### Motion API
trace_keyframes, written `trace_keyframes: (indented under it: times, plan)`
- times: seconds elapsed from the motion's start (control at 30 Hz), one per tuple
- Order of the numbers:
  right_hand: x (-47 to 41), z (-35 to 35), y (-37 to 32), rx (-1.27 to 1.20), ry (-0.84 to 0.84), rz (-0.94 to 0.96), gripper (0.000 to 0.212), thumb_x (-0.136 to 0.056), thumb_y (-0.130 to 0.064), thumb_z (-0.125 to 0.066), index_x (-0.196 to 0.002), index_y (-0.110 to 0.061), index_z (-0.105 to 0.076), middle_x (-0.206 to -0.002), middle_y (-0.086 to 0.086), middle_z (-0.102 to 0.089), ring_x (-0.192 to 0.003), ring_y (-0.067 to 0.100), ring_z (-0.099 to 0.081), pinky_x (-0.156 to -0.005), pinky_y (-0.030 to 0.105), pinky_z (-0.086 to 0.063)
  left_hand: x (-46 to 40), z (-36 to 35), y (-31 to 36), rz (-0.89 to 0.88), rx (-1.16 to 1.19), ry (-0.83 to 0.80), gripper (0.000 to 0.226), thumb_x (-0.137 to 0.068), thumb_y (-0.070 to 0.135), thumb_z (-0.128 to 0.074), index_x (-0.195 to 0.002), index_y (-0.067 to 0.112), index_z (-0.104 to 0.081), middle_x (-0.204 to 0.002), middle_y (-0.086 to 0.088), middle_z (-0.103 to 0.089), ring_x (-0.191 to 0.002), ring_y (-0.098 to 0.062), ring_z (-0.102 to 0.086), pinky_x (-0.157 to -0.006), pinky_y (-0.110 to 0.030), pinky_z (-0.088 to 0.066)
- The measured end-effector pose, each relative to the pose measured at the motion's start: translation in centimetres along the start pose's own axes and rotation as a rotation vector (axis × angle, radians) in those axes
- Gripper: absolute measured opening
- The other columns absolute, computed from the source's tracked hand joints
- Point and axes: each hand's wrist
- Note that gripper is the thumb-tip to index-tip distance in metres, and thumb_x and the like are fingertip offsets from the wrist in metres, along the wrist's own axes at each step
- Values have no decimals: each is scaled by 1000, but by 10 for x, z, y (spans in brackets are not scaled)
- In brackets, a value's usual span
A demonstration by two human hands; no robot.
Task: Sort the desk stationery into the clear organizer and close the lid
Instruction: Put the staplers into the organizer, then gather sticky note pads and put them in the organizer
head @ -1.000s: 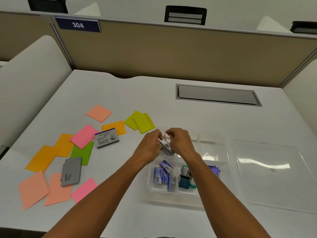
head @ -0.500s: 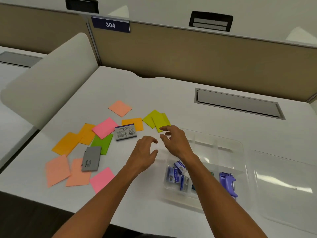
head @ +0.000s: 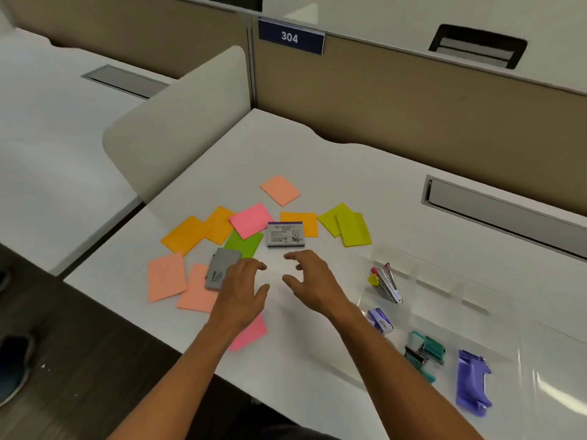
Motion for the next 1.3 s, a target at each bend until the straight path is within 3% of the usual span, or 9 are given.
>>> trace_keyframes:
  times: [0.3,0.43,0.53,0.67,0.83,0.93,1.03,1.17,1.3]
  plan:
    - [3,-54,-39,235,-279,154,72,-82,-42,-72,-144,-25,-39,-147,2,-37,-132,24,-36,-102,42,-43,22,30,-56,282,-115,110,54,-78,21,-75,-125,13,-50,-128,-10,-53,-117,-30,-49,-93,-43,-44]
    - [4,-72,-45,408,-356,237,95,-70,-56,-77,-146,-21,-33,-149,4,-34,-129,29,-35,-100,46,-43,26,37,-82,414,-247,71,74,-81,42,-69,-141,13,-35,-150,-14,-34,-140,-32,-27,-113,-48,-28]
    - [4,-82,-44,513,-388,285,109,-61,-64,-79,-145,-17,-29,-146,5,-36,-125,30,-37,-99,46,-42,28,41,-100,511,-272,53,91,-80,55,-65,-148,11,-21,-157,-16,-16,-146,-36,-6,-117,-49,-13]
    - [2,-89,-43,595,-377,315,106,-59,-62,-81,-141,-16,-32,-137,6,-40,-117,30,-41,-95,45,-44,22,51,-120,539,-321,11,86,-85,61,-52,-147,12,-20,-159,-19,-4,-146,-38,3,-118,-50,-7]
    - [0,-90,-49,641,-386,284,101,-58,-60,-82,-136,-14,-36,-130,7,-41,-113,30,-42,-92,43,-44,11,62,-130,563,-328,28,58,-89,52,-55,-129,11,-44,-153,-24,-22,-142,-40,-17,-116,-52,-21]
    - [-1,-92,-55,671,-395,250,105,-56,-61,-83,-134,-11,-34,-125,9,-41,-110,30,-41,-90,42,-42,2,68,-127,543,-331,30,47,-84,42,-66,-117,14,-50,-133,-17,-43,-123,-37,-37,-98,-50,-39]
    - [-2,-92,-57,691,-410,207,104,-54,-65,-82,-129,-9,-35,-121,11,-42,-108,29,-41,-90,42,-41,-10,75,-122,628,-234,-19,62,-76,32,-78,-123,14,-43,-132,-15,-41,-117,-37,-38,-91,-47,-42]
    - [0,-91,-55,696,-421,147,103,-53,-71,-79,-123,-7,-39,-117,10,-41,-105,28,-40,-87,41,-41,-20,80,-119,728,-152,-99,96,-67,26,-86,-139,11,-25,-139,-21,-31,-124,-38,-35,-97,-45,-39]
    - [8,-88,-48,704,-450,93,103,-54,-75,-75,-121,-4,-41,-114,11,-38,-103,28,-39,-86,41,-40,-15,76,-113,791,-107,-121,110,-69,23,-85,-148,12,-9,-137,-25,-36,-124,-41,-40,-99,-48,-39]
Point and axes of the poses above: each hand's wrist, its own x-axis away from the middle knuckle, its own z-axis out of the back of the hand, y = z × x
